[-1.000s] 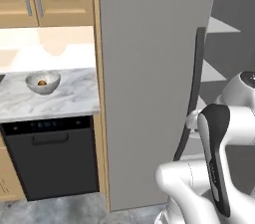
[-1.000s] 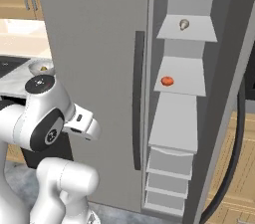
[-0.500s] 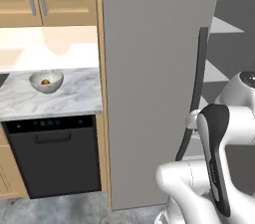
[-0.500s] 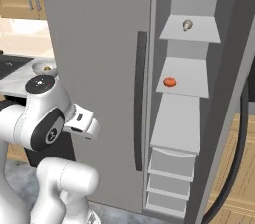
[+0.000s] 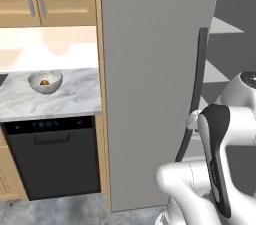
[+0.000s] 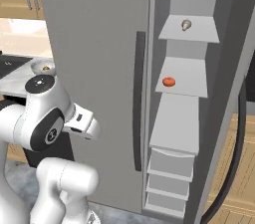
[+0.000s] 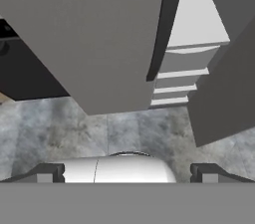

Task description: Take the mango, mushroom, and squash from the freezer and place them in the bowl on the counter.

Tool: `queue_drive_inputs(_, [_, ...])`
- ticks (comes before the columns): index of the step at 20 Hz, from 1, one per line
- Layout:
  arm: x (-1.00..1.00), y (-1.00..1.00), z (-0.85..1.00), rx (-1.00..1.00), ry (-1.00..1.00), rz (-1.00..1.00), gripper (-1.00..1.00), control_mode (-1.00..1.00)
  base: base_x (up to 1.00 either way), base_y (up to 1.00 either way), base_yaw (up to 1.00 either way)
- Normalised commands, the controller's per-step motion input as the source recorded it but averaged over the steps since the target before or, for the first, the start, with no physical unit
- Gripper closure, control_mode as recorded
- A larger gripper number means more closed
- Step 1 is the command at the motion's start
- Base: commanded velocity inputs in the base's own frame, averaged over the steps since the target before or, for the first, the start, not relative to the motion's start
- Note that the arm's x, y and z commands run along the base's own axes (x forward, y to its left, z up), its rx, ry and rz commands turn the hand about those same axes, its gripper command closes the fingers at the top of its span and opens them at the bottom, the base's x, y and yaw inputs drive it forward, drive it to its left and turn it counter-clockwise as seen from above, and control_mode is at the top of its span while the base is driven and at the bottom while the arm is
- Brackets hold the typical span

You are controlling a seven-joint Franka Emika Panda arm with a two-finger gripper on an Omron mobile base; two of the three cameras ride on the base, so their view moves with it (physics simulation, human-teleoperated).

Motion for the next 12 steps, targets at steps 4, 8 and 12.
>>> queue_drive_inputs(4, [0.00, 0.00, 0.00, 0.00, 0.00, 0.00, -1.00, 1.00, 0.26, -0.34, 0.00])
queue_drive_inputs(8, [0.00, 0.00, 0.00, 0.00, 0.00, 0.00, -1.00, 1.00, 0.31, -0.46, 0.00])
queue_drive_inputs(12, [0.00, 0.00, 0.00, 0.00, 0.00, 0.00, -1.00, 1.00, 0.34, -0.55, 0.00])
